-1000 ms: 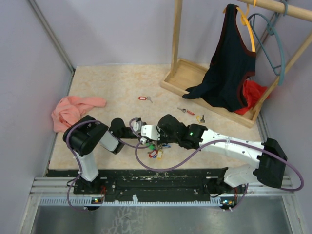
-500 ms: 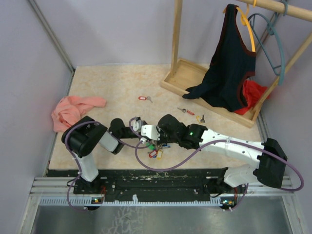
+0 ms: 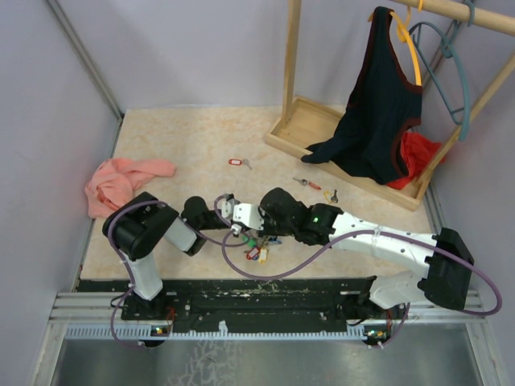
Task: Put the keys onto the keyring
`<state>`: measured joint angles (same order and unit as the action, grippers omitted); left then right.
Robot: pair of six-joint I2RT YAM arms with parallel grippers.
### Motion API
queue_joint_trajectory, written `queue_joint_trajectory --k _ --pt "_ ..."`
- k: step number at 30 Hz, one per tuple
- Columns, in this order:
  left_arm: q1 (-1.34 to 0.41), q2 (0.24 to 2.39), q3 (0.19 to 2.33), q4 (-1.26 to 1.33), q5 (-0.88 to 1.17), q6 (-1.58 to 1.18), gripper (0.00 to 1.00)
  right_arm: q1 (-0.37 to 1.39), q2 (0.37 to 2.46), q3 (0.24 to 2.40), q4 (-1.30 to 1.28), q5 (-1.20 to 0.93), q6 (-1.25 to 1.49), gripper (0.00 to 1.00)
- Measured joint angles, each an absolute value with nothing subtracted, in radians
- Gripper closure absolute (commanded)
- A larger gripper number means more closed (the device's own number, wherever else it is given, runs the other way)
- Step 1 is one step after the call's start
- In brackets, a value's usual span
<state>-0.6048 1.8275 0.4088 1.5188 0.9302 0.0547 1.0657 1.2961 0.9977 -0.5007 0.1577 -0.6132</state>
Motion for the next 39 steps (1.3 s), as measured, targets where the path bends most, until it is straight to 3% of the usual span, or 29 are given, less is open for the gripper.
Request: queue_joint_trajectory --k 27,39 --pt "-0.626 1.738 0.299 1.52 0.754 0.084 1.0 1.023 1.24 0.905 -0.514 0.173 -0.373 1.0" --pt "-0.627 1.732 0.276 1.52 0.741 0.083 0.99 1.018 1.24 0.9 -0.487 0.16 -0.406 1.0"
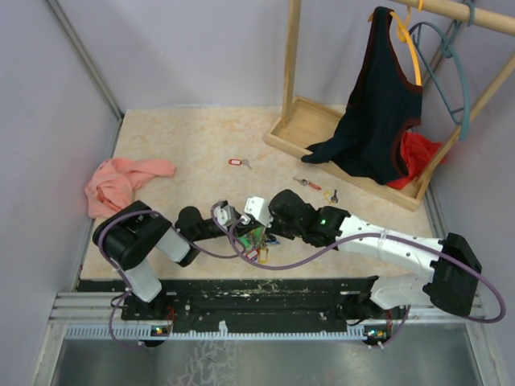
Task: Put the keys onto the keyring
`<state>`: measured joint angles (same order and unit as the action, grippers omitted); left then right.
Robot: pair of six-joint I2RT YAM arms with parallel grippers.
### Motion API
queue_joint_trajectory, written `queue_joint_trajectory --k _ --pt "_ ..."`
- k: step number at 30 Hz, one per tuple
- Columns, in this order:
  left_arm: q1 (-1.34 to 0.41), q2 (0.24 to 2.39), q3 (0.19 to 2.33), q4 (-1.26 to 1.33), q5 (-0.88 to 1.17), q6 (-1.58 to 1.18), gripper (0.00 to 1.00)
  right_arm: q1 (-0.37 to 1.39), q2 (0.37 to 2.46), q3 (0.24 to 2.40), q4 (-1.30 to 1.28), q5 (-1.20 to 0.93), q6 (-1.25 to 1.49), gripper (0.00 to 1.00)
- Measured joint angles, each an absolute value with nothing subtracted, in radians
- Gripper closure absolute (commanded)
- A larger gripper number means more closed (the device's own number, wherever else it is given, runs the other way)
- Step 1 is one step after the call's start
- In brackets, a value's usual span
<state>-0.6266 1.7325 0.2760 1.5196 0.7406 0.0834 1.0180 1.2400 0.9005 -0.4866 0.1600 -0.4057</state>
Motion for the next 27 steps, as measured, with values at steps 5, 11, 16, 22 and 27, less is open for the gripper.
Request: queue_joint_trajectory --k 5,11,16,22,27 --pt "-0.626 1.732 0.263 1.519 0.742 0.087 0.82 1.017 1.24 0.959 -0.502 0.157 -0.463 1.0" --pt "-0.626 1.732 0.259 1.52 0.758 0.088 0.69 1.014 1.246 1.022 -0.525 0.155 -0.517 1.0" --pt "-0.626 1.731 0.268 1.52 0.774 0.086 0.63 1.014 1.261 1.037 -0.536 0.15 -0.542 1.0" --pt "-0.626 1.731 0.297 1.52 0.773 0.087 0.63 1.014 1.277 1.036 -0.547 0.134 -0.551 1.0" --pt "-0.626 1.731 0.332 1.519 0.772 0.081 0.66 1.014 1.287 1.037 -0.547 0.127 -0.555 1.0"
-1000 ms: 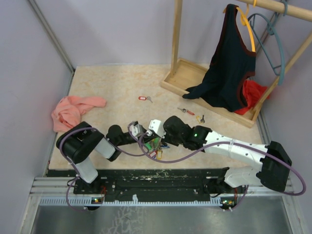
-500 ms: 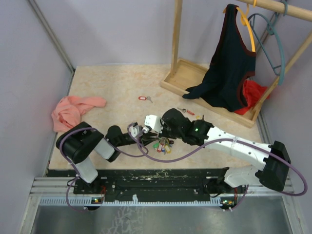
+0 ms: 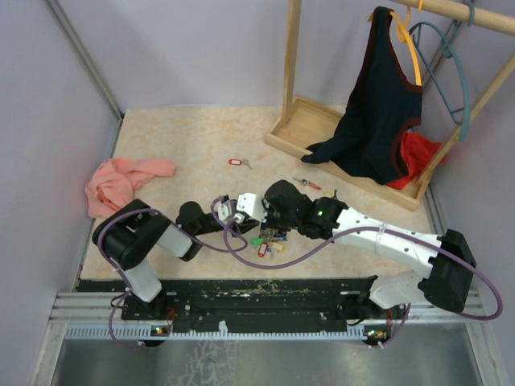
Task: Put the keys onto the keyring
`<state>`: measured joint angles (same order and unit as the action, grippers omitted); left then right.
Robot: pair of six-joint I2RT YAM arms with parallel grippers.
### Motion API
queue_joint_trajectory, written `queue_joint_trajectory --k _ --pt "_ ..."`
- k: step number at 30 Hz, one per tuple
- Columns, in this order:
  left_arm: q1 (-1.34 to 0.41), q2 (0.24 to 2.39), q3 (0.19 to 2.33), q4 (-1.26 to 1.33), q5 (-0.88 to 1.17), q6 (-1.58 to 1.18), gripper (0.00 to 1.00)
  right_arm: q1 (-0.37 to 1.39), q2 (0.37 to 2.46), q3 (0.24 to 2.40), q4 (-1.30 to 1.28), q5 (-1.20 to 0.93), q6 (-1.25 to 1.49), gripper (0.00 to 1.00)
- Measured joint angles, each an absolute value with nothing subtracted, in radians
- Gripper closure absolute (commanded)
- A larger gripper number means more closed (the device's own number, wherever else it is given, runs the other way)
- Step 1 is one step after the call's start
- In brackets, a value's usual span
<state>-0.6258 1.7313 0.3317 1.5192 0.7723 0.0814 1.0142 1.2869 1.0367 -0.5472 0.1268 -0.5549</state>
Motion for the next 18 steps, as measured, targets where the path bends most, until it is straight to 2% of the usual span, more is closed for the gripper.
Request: queue_joint_trajectory --k 11,13,16,18 --pt "-0.626 1.75 0.36 1.52 0.789 0.049 0.73 1.015 1.289 1.038 -0.547 0.116 -0.554 1.0" --pt "-0.626 1.762 0.365 1.519 0.79 0.049 0.8 1.018 1.294 1.044 -0.548 0.115 -0.554 1.0" --pt "-0.626 1.779 0.367 1.519 0.791 0.044 0.98 1.019 1.295 1.049 -0.549 0.115 -0.55 1.0" --pt "-0.626 1.783 0.367 1.519 0.794 0.042 1.0 1.019 1.296 1.049 -0.553 0.115 -0.546 1.0"
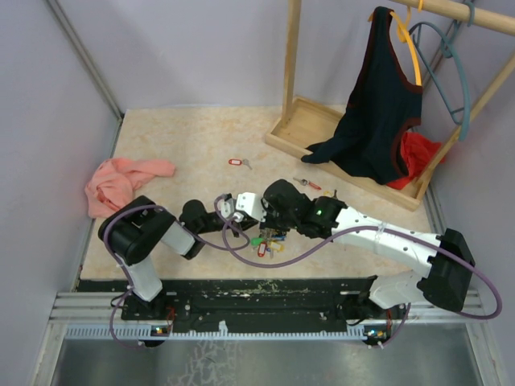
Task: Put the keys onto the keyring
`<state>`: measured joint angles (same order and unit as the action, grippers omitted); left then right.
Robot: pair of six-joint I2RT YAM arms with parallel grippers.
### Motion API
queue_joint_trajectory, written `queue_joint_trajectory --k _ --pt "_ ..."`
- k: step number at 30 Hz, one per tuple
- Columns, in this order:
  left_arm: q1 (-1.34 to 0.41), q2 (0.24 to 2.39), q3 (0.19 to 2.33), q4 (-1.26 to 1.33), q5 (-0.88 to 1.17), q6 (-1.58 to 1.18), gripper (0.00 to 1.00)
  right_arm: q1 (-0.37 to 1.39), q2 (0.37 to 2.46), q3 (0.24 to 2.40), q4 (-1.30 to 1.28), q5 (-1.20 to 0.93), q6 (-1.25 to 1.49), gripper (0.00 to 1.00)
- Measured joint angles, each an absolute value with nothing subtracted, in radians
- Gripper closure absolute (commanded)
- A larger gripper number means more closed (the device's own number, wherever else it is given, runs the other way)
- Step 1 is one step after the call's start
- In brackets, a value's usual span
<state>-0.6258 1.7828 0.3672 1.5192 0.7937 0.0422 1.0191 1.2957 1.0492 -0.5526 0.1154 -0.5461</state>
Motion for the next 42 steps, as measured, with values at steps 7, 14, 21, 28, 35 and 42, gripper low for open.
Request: queue_joint_trajectory --k 7,14,21,28,35,42 --pt "-0.626 1.777 0.352 1.519 0.774 0.047 1.0 1.019 1.295 1.049 -0.582 0.15 -0.483 1.0" --pt "-0.626 1.742 0.326 1.52 0.749 0.045 1.0 1.01 1.246 0.994 -0.588 0.154 -0.355 1.0" --pt "-0.626 1.727 0.31 1.52 0.739 0.044 1.0 0.983 1.23 0.894 -0.569 0.141 -0.258 1.0" --pt "-0.626 1.726 0.304 1.52 0.752 0.041 0.81 0.978 1.229 0.879 -0.544 0.143 -0.255 1.0" --pt "-0.626 1.728 0.316 1.52 0.824 0.038 0.69 0.978 1.231 0.963 -0.549 0.147 -0.358 1.0" --pt "-0.626 1.748 0.351 1.519 0.844 0.038 0.65 0.978 1.248 1.024 -0.554 0.141 -0.419 1.0"
